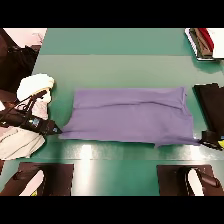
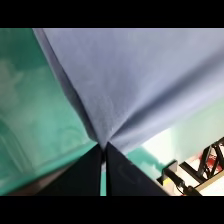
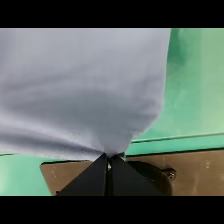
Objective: Fold the shirts.
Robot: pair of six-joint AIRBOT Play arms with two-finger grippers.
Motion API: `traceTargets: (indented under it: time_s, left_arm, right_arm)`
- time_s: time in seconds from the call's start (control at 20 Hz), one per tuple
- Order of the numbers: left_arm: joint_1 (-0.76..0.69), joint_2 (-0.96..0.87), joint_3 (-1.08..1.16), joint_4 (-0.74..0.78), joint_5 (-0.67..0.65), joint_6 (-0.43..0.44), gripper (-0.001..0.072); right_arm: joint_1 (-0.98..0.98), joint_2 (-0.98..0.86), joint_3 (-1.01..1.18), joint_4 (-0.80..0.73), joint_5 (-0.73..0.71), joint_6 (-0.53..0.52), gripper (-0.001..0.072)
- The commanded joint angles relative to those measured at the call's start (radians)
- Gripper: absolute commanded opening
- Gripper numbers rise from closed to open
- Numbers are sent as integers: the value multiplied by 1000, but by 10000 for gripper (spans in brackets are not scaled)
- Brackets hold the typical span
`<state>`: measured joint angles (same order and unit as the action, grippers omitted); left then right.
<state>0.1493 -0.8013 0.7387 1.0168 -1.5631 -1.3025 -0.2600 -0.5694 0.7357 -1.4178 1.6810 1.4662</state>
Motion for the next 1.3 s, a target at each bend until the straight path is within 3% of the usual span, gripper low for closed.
traceTargets:
  time_s: [0.0,0.15,0.35,0.75,1.1,1.15,1.2,1.25]
  left_arm:
    - [1,69,13,16,28,-57,22]
    - [1,8,15,-34,201,-50,22]
    - [1,-173,97,-71,318,-21,22]
    - [1,-563,331,-165,397,2,23]
    - [1,-709,428,-166,494,2,25]
    - [1,-709,436,-171,509,1,70]
    - [1,-709,446,-187,510,1,357]
    - [1,-709,462,-207,508,0,632]
  right_arm:
    - [-2,43,69,-13,-9,-13,14]
    - [1,-71,134,17,-78,-43,13]
    - [69,-312,258,89,-221,-80,13]
    - [240,-771,545,89,-322,-79,14]
    - [264,-1008,748,91,-347,-42,16]
    - [264,-1027,766,92,-353,-25,23]
    - [264,-1041,783,92,-355,-20,148]
    - [264,-1054,805,92,-355,-19,418]
